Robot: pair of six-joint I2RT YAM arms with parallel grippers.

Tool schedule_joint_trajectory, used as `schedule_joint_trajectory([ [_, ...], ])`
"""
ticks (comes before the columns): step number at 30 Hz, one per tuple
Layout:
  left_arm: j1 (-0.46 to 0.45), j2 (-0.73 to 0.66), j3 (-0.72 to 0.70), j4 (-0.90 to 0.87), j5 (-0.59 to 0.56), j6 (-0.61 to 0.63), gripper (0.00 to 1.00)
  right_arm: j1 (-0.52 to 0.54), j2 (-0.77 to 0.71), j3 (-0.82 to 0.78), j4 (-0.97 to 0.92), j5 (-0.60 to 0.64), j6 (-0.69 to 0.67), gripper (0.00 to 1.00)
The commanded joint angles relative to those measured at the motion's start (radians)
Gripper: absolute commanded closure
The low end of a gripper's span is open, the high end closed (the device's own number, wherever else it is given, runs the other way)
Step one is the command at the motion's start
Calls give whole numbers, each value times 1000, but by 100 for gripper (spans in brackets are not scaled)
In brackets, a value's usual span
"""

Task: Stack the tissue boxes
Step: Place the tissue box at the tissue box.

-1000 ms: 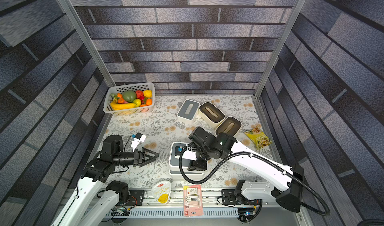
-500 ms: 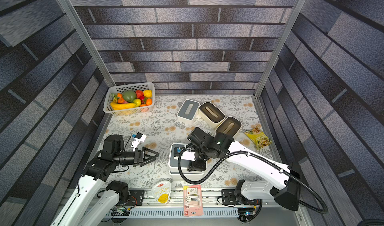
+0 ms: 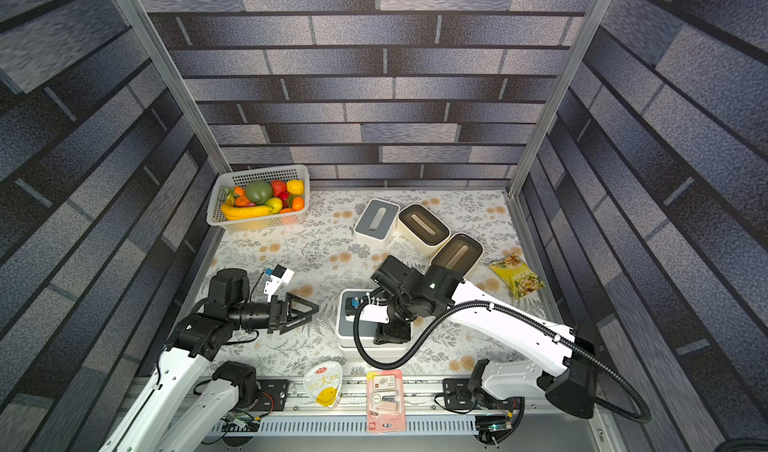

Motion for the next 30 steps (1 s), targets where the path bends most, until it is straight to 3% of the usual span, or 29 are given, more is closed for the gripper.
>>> schedule_joint_trajectory([
  [1, 7, 0, -7, -4, 16, 2, 0, 11, 3, 25, 15, -6, -17, 56],
  [30, 7, 3, -9, -2, 15, 2, 0, 23, 18, 18, 10, 3, -8, 56],
])
